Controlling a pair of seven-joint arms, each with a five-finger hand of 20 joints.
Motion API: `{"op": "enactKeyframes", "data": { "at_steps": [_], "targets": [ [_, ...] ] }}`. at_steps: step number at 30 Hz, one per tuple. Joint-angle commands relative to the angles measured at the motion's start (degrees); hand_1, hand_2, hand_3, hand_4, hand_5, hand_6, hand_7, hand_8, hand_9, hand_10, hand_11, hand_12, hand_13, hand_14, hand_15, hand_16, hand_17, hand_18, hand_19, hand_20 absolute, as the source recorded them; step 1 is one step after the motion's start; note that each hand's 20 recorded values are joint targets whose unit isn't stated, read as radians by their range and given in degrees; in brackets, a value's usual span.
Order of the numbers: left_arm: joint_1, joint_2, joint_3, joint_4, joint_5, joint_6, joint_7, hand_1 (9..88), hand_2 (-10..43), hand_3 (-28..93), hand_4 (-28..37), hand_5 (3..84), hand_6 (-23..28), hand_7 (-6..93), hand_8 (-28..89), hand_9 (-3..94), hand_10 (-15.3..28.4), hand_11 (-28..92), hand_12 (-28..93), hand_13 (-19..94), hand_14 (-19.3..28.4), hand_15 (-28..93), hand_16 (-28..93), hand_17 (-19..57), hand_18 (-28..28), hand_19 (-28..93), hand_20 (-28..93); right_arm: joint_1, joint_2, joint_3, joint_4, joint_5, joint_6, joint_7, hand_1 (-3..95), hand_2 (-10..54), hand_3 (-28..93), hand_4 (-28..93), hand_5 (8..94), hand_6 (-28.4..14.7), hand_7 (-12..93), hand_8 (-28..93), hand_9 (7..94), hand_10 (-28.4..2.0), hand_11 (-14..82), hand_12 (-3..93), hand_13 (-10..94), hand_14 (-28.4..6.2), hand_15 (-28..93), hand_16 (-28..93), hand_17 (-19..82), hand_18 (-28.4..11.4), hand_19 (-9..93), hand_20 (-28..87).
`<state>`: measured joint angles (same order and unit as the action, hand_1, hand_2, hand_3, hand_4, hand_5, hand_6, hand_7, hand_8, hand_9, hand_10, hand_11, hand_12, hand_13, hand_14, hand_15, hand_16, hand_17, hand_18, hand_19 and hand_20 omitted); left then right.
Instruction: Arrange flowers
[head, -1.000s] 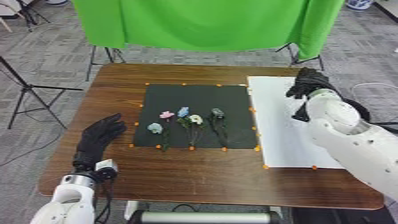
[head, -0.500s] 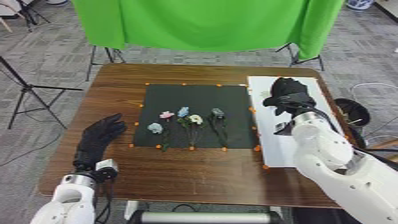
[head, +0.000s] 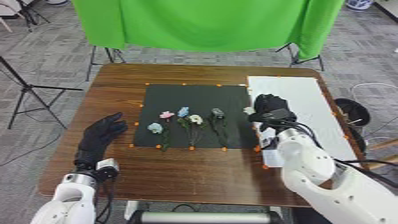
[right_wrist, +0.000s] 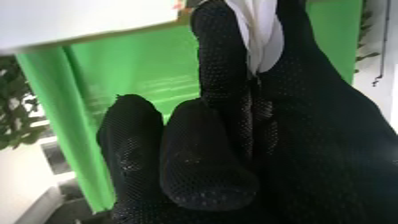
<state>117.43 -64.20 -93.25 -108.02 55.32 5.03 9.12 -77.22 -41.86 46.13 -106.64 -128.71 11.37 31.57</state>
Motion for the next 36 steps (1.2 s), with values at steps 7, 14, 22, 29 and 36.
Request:
{"op": "enactKeyframes", "data": {
  "at_steps": [7, 14, 22, 29, 36],
  "targets": [
    [1.60, -0.18, 2.12, 2.12, 0.02, -1.03, -2.15, 22.3, -5.3, 69, -28.3, 38.6, -0.3, 14.8, -7, 45.1, 12.7, 18, 15, 39, 16.9, 21, 2, 8.9, 12.9, 10, 20, -0.26, -2.15, -1.98, 0.39, 2.79, -2.12, -0.61, 57.9, -9.5, 65, -20, 74.6, 1.7, 35, 3, 91.3, -8.9, 8.1, 39.5, 90, 0.3, 75, 29, 68, -15.7, 93, 61],
    [1.04, -0.16, 2.29, 2.45, -0.08, -1.17, -1.66, 22.2, -5.8, 70, -28.3, 37.1, -0.5, 15.1, -7, 44.4, 12.5, 18, 15, 39, 17.0, 21, 2, 8.8, 13.0, 10, 20, -0.49, -2.13, -0.91, -0.53, 5.89, -4.90, -1.06, 54.0, -9.5, 63, -17, 71.7, 1.0, 30, 4, 87.0, -9.8, 8.5, 36.1, 90, 0.6, 74, 30, 67, -15.4, 93, 61],
    [0.95, -0.21, 2.20, 2.50, -0.07, -1.15, -1.57, 22.1, -6.2, 70, -28.3, 36.6, -0.7, 15.1, -7, 44.0, 12.4, 18, 15, 39, 17.0, 21, 2, 8.8, 12.9, 9, 20, -0.64, -2.16, 0.70, -2.05, 8.73, -8.95, -1.28, 44.0, -9.5, 68, -16, 68.0, 0.3, 22, 0, 77.6, -12.4, 17.7, 19.8, 89, 0.2, 74, 30, 66, -15.1, 93, 61],
    [1.12, -0.47, 1.99, 2.54, -0.02, -1.58, -1.55, 22.2, -6.3, 70, -28.3, 36.6, -0.7, 15.2, -7, 43.9, 12.4, 18, 15, 39, 17.1, 21, 2, 8.7, 13.0, 9, 20, -1.94, -1.98, 3.77, -4.77, 10.20, -12.91, -1.09, 36.1, -9.5, 69, -15, 65.7, -0.2, 19, -11, 72.3, -13.2, 14.2, 17.2, 89, -0.8, 73, 29, 66, -15.1, 93, 60],
    [1.42, -0.53, 1.54, 2.78, 0.05, -2.95, -0.93, 22.0, -7.5, 70, -28.3, 36.6, -0.7, 15.4, -7, 43.6, 12.2, 18, 16, 37, 17.3, 22, 3, 8.3, 13.0, 9, 20, -2.90, -1.77, 6.75, -7.12, 11.10, -14.19, -1.52, 31.4, -9.5, 68, -14, 62.5, -1.6, 16, -9, 67.8, -15.0, 10.4, 15.7, 88, -1.5, 72, 29, 66, -15.1, 93, 59]
  ]
}}
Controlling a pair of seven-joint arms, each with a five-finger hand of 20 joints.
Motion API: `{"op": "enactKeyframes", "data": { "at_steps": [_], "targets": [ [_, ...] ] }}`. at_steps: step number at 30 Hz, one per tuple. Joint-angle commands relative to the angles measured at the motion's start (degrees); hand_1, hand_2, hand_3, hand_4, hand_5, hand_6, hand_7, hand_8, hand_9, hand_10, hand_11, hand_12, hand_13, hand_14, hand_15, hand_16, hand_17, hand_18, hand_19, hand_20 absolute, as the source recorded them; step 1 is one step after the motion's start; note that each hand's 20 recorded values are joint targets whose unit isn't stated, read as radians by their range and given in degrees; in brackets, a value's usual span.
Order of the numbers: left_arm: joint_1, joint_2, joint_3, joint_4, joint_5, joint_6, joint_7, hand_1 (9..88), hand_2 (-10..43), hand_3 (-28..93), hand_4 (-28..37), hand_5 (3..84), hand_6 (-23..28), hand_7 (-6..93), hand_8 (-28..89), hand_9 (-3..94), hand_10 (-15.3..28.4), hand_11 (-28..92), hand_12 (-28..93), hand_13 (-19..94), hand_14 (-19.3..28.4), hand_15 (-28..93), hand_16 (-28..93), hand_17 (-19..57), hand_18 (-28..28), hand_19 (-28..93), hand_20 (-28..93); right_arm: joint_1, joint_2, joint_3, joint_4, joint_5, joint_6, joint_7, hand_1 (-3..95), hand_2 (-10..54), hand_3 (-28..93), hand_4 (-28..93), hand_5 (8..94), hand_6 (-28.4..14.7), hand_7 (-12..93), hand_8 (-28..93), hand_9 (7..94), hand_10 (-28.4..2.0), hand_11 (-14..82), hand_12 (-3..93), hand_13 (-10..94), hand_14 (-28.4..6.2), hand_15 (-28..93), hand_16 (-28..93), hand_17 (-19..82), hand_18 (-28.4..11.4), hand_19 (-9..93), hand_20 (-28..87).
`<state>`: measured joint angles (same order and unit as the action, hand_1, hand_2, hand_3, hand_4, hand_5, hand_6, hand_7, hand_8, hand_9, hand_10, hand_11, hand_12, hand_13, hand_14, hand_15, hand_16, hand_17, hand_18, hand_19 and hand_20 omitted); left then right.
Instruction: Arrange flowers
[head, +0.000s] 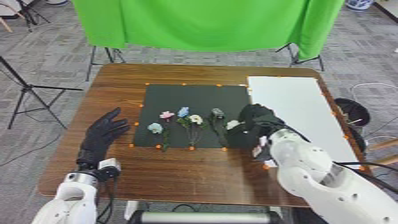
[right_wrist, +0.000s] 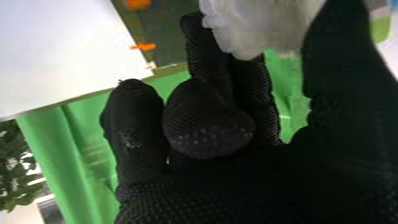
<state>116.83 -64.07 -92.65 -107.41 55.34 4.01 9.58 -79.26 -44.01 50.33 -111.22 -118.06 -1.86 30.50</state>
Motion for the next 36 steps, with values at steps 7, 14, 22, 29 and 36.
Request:
{"op": "enactKeyframes", "data": {
  "at_steps": [7, 14, 22, 29, 36],
  "targets": [
    [2.20, -0.88, 1.03, 2.00, 0.10, -1.79, -1.18, 22.1, -7.8, 70, -28.3, 36.6, -0.7, 15.1, -7, 43.4, 12.1, 18, 16, 37, 17.4, 22, 3, 8.1, 13.1, 8, 20, -5.65, -0.78, 11.43, -6.43, 3.03, 0.64, -2.28, 29.2, -9.5, 67, -14, 60.5, -2.4, 14, -8, 65.5, -15.3, 9.2, 15.6, 87, -1.8, 73, 29, 66, -15.1, 93, 59],
    [3.13, -1.06, 0.51, 1.11, 0.40, -1.01, -0.52, 22.2, -7.7, 70, -28.3, 40.2, 0.6, 15.1, -7, 43.6, 12.3, 18, 16, 37, 17.3, 22, 3, 8.0, 13.1, 8, 20, -21.14, -7.83, 37.24, -9.16, 36.63, 7.89, -27.90, 23.6, -6.8, 71, -14, 58.8, -2.0, 16, -9, 57.8, -15.2, 7.8, 16.6, 64, -13.6, 38, 22, 36, -18.1, 65, 38],
    [4.01, -1.25, 2.25, -0.99, 2.04, 6.25, 4.46, 22.3, -6.0, 70, -28.3, 55.6, -2.0, 17.9, -8, 47.0, 12.8, 19, 15, 29, 13.8, 14, 1, 5.4, 6.1, 2, 18, -29.52, -19.34, 42.61, -7.05, 81.46, -6.29, -43.65, 0.6, 3.0, 74, -20, 36.2, -0.1, 6, -7, 35.5, -13.7, 2.5, 11.7, 25, -13.1, 4, 18, 12, -13.0, 5, 26],
    [6.67, -1.01, 0.99, -3.87, 2.99, 7.08, 6.75, 22.7, -5.5, 70, -28.3, 57.1, -2.7, 17.5, -9, 47.8, 12.8, 18, 14, 26, 11.6, 8, 2, 2.7, 2.4, 0, 16, -35.91, -21.09, 44.66, -10.07, 80.48, -6.49, -45.85, -2.6, 3.8, 68, -28, 22.3, -4.3, 3, -8, 26.0, -11.8, -0.4, 7.2, 15, -9.0, -6, 13, 4, -9.1, 2, 19],
    [9.13, -1.44, -0.62, -6.27, 3.30, 8.35, 7.38, 22.6, -5.6, 71, -28.3, 55.5, -2.4, 17.5, -8, 46.4, 12.8, 18, 14, 23, 9.9, 6, 3, 1.0, 1.0, 0, 15, -40.43, -22.53, 48.66, -12.63, 74.03, -6.54, -45.28, -2.6, 2.1, 67, -28, 31.4, -9.9, -2, -7, 23.9, -11.7, -1.0, 7.5, 10, -9.0, -9, 15, 2, -5.7, -1, 19]
  ]
}}
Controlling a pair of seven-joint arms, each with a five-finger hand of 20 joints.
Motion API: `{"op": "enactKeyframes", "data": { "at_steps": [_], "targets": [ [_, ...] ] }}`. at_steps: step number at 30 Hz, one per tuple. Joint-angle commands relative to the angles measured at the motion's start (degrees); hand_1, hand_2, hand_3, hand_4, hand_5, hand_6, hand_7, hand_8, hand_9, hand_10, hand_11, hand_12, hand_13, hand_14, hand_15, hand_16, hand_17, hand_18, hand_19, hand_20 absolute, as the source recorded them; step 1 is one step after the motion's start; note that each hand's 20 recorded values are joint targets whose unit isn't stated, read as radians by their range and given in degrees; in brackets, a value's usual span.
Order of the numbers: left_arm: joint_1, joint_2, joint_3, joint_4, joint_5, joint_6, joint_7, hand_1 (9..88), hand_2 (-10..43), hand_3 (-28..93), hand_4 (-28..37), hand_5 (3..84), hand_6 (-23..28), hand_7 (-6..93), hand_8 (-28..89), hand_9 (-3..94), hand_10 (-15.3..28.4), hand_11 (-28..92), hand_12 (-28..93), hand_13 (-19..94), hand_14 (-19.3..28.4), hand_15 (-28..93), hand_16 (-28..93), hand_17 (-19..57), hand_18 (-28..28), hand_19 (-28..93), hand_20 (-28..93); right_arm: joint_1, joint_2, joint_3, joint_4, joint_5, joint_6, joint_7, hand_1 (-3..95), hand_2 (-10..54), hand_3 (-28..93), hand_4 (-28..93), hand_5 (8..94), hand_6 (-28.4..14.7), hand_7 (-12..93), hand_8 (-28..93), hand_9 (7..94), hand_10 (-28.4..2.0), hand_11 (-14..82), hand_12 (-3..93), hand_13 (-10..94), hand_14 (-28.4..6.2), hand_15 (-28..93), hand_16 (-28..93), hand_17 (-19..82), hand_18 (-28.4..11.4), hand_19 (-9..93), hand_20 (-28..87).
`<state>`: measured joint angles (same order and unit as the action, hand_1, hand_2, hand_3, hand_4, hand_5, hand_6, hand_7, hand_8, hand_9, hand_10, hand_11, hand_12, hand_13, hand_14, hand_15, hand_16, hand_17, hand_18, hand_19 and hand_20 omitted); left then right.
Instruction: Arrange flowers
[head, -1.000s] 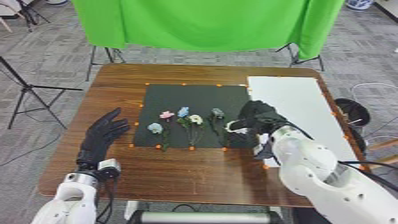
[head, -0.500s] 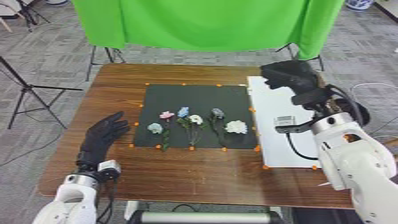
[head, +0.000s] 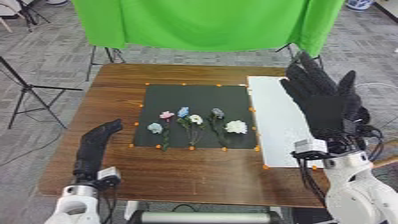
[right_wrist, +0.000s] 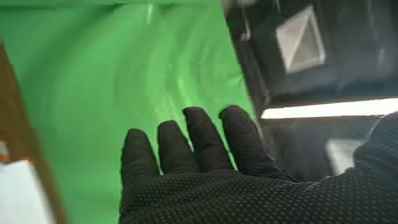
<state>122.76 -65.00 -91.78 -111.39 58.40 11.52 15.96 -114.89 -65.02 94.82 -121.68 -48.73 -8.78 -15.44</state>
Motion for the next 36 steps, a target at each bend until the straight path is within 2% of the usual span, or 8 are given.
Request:
{"op": "enactKeyframes", "data": {
  "at_steps": [1, 9, 12, 15, 18, 20, 30, 36],
  "targets": [
    [3.54, -0.74, -1.64, -2.56, 0.33, 0.92, 1.12, 22.6, -5.6, 71, -28.3, 55.6, -2.4, 17.6, -9, 46.4, 12.8, 18, 14, 24, 9.8, 6, 3, 1.0, 1.0, 0, 15, -5.23, -1.66, 4.36, -2.33, 3.90, 0.68, 1.03, -2.6, 1.7, 65, -28, 32.4, -10.8, -2, -7, 21.6, -11.2, -2.2, 8.1, 9, -9.2, -17, 25, 0, -5.2, -1, 20],
    [3.91, -1.82, -0.31, -2.12, -0.55, 2.94, 1.99, 22.5, -5.8, 72, -28.3, 50.5, -0.6, 16.2, -8, 47.3, 12.4, 18, 14, 26, 9.6, 6, 3, 2.1, 2.2, 0, 15, -6.11, -2.55, 4.30, -2.34, -2.41, 3.13, 3.46, -2.6, 5.0, 53, -28, 33.5, -1.7, 2, -6, 20.2, -6.1, -4.3, 9.8, 4, -11.5, -27, 38, -7, -6.0, 0, 18],
    [4.25, -1.86, -0.52, -2.48, 0.59, 3.53, 1.41, 22.5, -5.9, 72, -28.3, 48.2, -0.7, 15.9, -8, 47.3, 12.3, 18, 14, 28, 9.9, 7, 2, 2.9, 2.8, 1, 15, -5.73, -2.02, 2.80, -2.24, -2.99, 6.05, 1.75, -2.6, 6.6, 50, -28, 19.6, 0.9, 5, -8, 50.0, -12.8, 6.1, 14.0, 12, -11.5, -18, 31, -6, -6.7, 3, 17],
    [3.94, -1.42, 0.90, -2.26, 0.92, 8.49, 2.32, 22.6, -6.5, 72, -28.3, 39.8, -2.7, 13.0, -9, 52.9, 12.8, 18, 13, 52, 17.4, 24, -4, 3.8, 4.5, 1, 13, -5.38, -2.07, 3.19, -1.57, -1.28, 2.95, 2.32, -2.6, 6.3, 52, -28, 18.8, 1.0, 7, -9, 64.8, -14.9, 9.1, 17.0, 19, -11.0, -5, 19, -2, -7.2, 3, 18],
    [3.44, -1.11, 1.23, -2.16, -0.22, 9.04, 2.30, 22.8, -7.7, 73, -28.3, 31.2, -4.3, 11.7, -10, 53.6, 12.5, 16, 11, 65, 18.9, 33, -5, 2.3, 4.3, 0, 12, -5.27, -2.78, 5.81, -0.26, -2.77, -4.98, 2.08, -2.6, 2.6, 62, -27, 39.4, -0.7, 7, -8, 54.0, -14.0, 7.1, 14.7, 16, -12.8, -5, 18, -2, -8.0, 3, 18],
    [3.24, -1.16, 0.35, -1.97, 0.68, 6.46, 1.45, 22.9, -7.7, 73, -28.3, 30.5, -4.4, 11.7, -10, 54.4, 12.2, 16, 11, 67, 18.9, 35, -6, 1.9, 4.4, 0, 11, -4.92, -2.86, 6.19, -0.11, -1.84, -5.60, 1.59, -0.1, -2.3, 75, -19, 58.3, -2.1, 11, -7, 44.2, -14.0, 5.3, 13.8, 13, -14.2, -9, 22, -2, -8.4, 2, 18],
    [4.24, -1.76, -0.61, -2.11, -0.10, 4.17, 0.97, 22.6, -7.2, 73, -28.3, 39.8, -1.7, 12.4, -10, 55.5, 12.0, 18, 11, 43, 15.5, 20, -6, -2.3, 6.5, 0, 9, -4.91, -3.15, 6.24, 0.13, -0.98, -6.11, 3.36, 5.2, -4.3, 77, -17, 69.2, -1.9, 28, -8, 45.9, -14.1, 5.6, 13.4, 15, -14.3, -7, 23, 2, -8.3, 1, 20],
    [2.65, -0.87, 1.98, -2.26, -0.07, 10.02, 3.84, 26.0, -3.9, 72, -28.2, 50.9, -0.4, 16.4, -9, 57.2, 12.1, 20, 12, 45, 15.3, 21, -5, 5.3, 9.7, 7, 15, -5.76, -3.03, 5.10, -0.07, 0.76, -4.45, 3.74, 4.0, -2.8, 76, -18, 72.4, -2.5, 29, -9, 48.9, -14.2, 6.2, 13.4, 17, -14.3, -5, 22, 3, -8.3, 1, 21]
  ]
}}
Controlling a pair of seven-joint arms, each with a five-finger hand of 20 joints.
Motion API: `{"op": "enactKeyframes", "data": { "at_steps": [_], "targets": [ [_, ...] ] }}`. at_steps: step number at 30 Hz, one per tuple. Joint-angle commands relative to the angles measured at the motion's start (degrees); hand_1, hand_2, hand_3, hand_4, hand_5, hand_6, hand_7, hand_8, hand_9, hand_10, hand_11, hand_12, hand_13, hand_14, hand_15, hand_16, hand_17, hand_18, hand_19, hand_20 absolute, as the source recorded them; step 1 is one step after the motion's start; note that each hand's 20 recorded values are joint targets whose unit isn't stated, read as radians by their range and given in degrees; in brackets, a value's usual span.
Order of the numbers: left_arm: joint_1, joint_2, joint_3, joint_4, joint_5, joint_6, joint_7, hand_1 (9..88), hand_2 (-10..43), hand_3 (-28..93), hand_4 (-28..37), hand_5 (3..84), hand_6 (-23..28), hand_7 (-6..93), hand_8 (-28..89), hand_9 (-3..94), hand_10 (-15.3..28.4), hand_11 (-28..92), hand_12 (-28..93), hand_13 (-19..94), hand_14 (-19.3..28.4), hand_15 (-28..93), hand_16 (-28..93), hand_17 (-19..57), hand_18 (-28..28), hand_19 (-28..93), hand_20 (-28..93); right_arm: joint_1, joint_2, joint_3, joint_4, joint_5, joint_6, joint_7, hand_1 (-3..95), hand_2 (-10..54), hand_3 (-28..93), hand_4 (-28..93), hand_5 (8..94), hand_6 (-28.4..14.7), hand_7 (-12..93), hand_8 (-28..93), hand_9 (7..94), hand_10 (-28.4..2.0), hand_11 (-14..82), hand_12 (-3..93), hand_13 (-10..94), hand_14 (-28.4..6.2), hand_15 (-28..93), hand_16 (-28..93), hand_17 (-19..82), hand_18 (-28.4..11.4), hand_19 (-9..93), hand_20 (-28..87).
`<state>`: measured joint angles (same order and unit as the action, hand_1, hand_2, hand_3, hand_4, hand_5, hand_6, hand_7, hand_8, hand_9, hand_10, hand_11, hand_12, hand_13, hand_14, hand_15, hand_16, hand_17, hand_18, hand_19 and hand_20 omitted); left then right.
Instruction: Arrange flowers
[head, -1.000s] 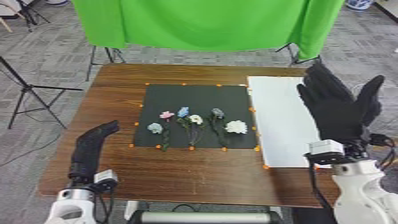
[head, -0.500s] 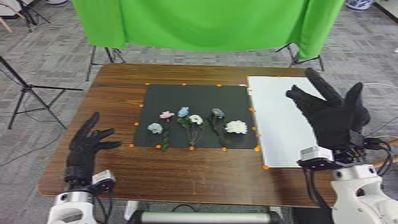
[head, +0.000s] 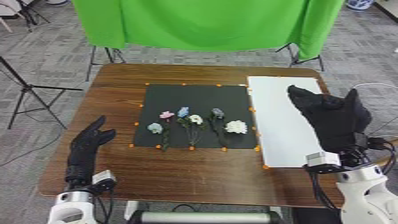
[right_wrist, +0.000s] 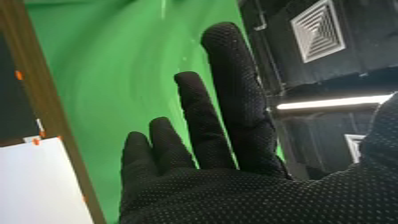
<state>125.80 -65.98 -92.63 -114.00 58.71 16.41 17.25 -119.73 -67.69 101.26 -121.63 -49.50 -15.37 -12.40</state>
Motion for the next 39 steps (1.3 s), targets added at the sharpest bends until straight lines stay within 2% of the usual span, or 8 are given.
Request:
{"op": "enactKeyframes", "data": {
  "at_steps": [1, 9, 16, 22, 25, 32, 36, 39],
  "targets": [
    [-0.29, 0.06, 2.71, 0.16, -0.64, 5.24, 2.50, 26.2, -3.7, 72, -28.2, 51.6, -0.3, 16.9, -9, 57.4, 12.1, 20, 12, 46, 15.3, 21, -5, 5.5, 9.8, 7, 15, -0.78, -0.17, -1.73, -0.10, 1.47, 2.81, 0.94, 4.1, -2.7, 76, -18, 69.7, -2.2, 23, -9, 48.1, -14.3, 6.1, 13.5, 17, -14.6, -5, 22, 3, -8.6, 1, 21],
    [0.35, -0.52, 1.19, 0.35, 1.73, 0.91, 0.29, 29.0, -0.4, 67, -26.9, 58.5, 0.5, 16.9, -8, 74.3, 13.3, 29, 17, 76, 15.7, 88, -1, 15.7, 15.2, 22, 26, -1.38, -0.99, -2.11, 0.06, 0.54, 2.84, -0.42, 9.0, -9.4, 76, -16, 50.5, -0.8, 12, -6, 44.1, -14.6, 5.6, 16.4, 18, -17.0, -2, 25, 2, -11.7, 5, 22],
    [0.23, -1.36, -0.05, -0.01, 1.80, -2.57, -0.57, 30.7, 1.2, 66, -25.9, 69.0, -0.1, 40.9, -7, 77.9, 12.9, 81, 30, 78, 19.6, 93, -2, 16.6, 16.6, 25, 29, -1.45, -1.43, -1.48, -1.08, -4.38, 6.17, 0.14, 15.6, -9.5, 80, -20, 64.1, -1.0, 58, -16, 48.2, -13.4, 6.4, 17.9, 18, -16.8, -3, 29, 3, -9.6, 6, 23],
    [0.11, -1.81, -0.18, 0.18, 2.10, -5.04, -1.23, 31.0, 1.7, 66, -25.4, 67.4, -1.1, 70.1, -6, 79.8, 13.2, 85, 32, 78, 18.6, 88, -1, 16.5, 16.8, 27, 30, -1.57, -0.75, -2.60, -0.70, -0.05, 7.84, 0.17, 16.4, -9.5, 80, -20, 65.2, -1.5, 57, -18, 51.8, -14.1, 7.1, 18.4, 28, -16.6, 4, 29, 10, -10.5, 5, 26],
    [0.27, -2.38, -2.47, 0.38, 5.87, -13.33, -4.10, 31.5, 2.4, 65, -25.9, 69.1, -1.2, 72.7, -1, 81.7, 13.2, 87, 32, 79, 17.8, 90, -1, 18.3, 17.3, 29, 32, -1.78, -1.65, -1.03, -1.09, -5.76, 5.72, 2.81, 16.9, -9.5, 79, -19, 63.3, 0.0, 40, -14, 52.1, -14.2, 7.1, 18.6, 32, -15.9, 8, 28, 14, -14.4, 8, 28],
    [-0.94, -2.88, -2.14, 0.51, 11.42, -17.23, -6.09, 32.4, 4.0, 64, -25.2, 69.2, -0.3, 73.5, -3, 82.9, 12.3, 87, 33, 82, 17.0, 93, 6, 25.5, 19.7, 44, 33, -1.29, -0.32, -4.03, -0.76, -9.36, 11.25, 2.17, 20.6, -9.5, 71, -26, 54.8, -0.9, 24, -9, 52.0, -14.5, 8.2, 19.6, 48, -15.1, 40, 27, 22, -18.4, 55, 53],
    [-2.56, -1.70, 1.46, 0.63, 15.78, -8.90, -3.21, 32.1, 3.9, 64, -24.1, 68.3, 0.0, 74.4, -9, 82.5, 11.4, 86, 35, 88, 13.8, 93, 18, 38.6, 24.7, 86, 11, -1.23, -0.50, -5.33, -0.95, -4.46, 19.00, -0.15, 8.9, -5.7, 65, -28, 59.0, -1.7, 21, -9, 56.8, -16.0, 11.9, 20.9, 45, -17.8, 62, 27, 13, -19.7, 54, 59],
    [-3.21, -1.19, 3.43, 0.57, 12.49, -1.77, 0.13, 32.1, 1.8, 63, -22.7, 66.6, 0.5, 69.9, -12, 79.6, 11.1, 79, 33, 86, 11.1, 93, 20, 41.5, 25.1, 93, 22, -0.73, 0.14, -3.28, -0.34, -13.76, 15.24, 1.55, 2.7, -6.2, 69, -28, 65.8, -1.7, 23, -9, 58.9, -16.5, 11.2, 20.7, 44, -16.6, 48, 26, 12, -16.6, 41, 47]
  ]
}}
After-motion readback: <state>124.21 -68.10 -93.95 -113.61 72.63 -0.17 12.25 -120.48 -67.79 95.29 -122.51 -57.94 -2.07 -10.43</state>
